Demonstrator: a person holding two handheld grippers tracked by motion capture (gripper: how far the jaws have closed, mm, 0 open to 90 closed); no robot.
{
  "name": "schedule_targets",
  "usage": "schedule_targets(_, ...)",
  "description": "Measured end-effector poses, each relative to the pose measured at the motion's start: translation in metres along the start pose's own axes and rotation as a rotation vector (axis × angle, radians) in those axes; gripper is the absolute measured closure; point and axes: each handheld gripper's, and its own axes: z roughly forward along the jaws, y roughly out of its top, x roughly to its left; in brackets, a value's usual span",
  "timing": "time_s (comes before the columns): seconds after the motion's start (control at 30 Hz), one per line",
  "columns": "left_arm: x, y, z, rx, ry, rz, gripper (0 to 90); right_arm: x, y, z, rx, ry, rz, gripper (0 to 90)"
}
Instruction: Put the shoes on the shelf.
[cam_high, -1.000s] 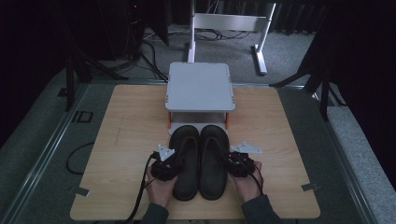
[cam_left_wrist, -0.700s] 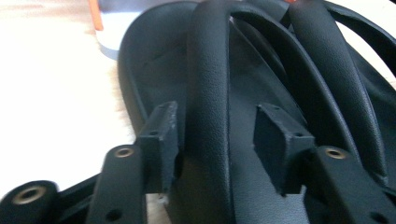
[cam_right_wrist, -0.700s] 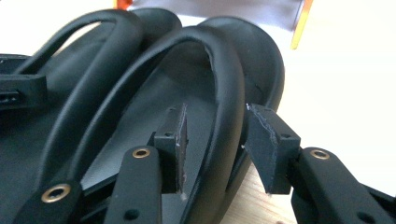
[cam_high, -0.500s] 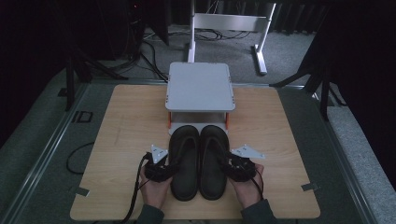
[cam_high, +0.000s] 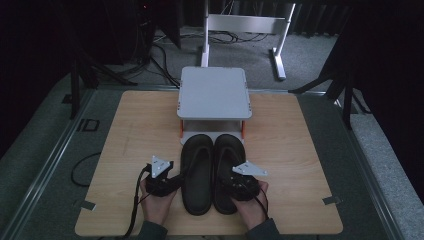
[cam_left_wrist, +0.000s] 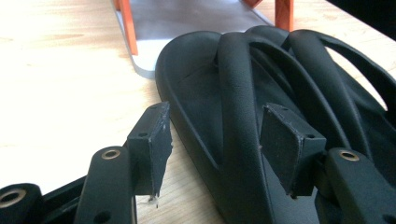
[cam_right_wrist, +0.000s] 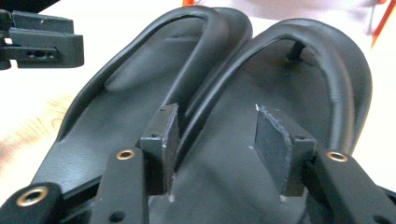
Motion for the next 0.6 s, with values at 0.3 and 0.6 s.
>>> schedule_targets(0.3, 0.004, 0.002, -0.01, -0.027, 0.002, 0.011, 43.2, 0.013, -0.002, 0.008, -0.001, -0.008, 0.003, 46.6)
schedule_targets(0.6, 0.007, 0.003, -0.013, -0.033, 0.014, 0.009, 43.2, 0.015, -0.007, 0.014, -0.013, -0.046, 0.045, 41.9)
